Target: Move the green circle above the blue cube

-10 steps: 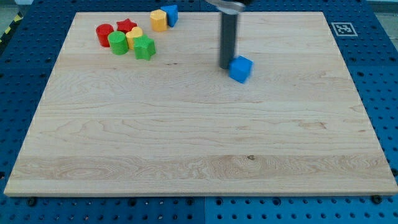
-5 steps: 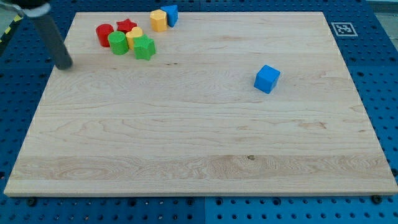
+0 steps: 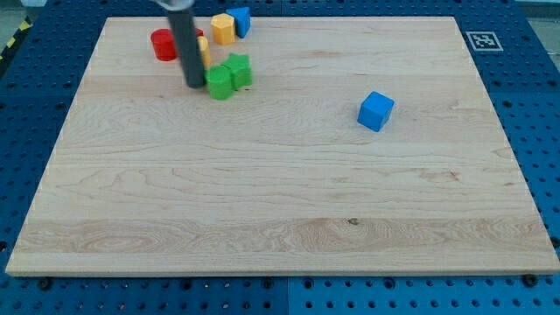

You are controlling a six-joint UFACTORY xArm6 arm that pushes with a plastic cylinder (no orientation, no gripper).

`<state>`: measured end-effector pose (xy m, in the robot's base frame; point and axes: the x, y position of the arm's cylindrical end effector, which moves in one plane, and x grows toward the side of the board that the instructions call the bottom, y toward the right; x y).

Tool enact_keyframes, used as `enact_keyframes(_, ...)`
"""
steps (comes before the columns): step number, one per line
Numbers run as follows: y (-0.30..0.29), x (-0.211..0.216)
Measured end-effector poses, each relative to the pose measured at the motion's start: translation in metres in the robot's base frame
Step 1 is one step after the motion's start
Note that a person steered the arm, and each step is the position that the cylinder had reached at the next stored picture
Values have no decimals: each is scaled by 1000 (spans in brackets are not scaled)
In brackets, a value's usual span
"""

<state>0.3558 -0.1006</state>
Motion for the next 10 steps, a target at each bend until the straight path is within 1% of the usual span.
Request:
enact_keyframes(1,48,1)
enact_keyframes(2,62,1)
enact_keyframes(3,55,9)
enact_keyframes(4,50,26)
enact_keyframes(6,155,27)
enact_keyframes(7,139,22)
enact_keyframes(8,139,12)
enact_keyframes(9,180,12)
enact_keyframes(10,199,12)
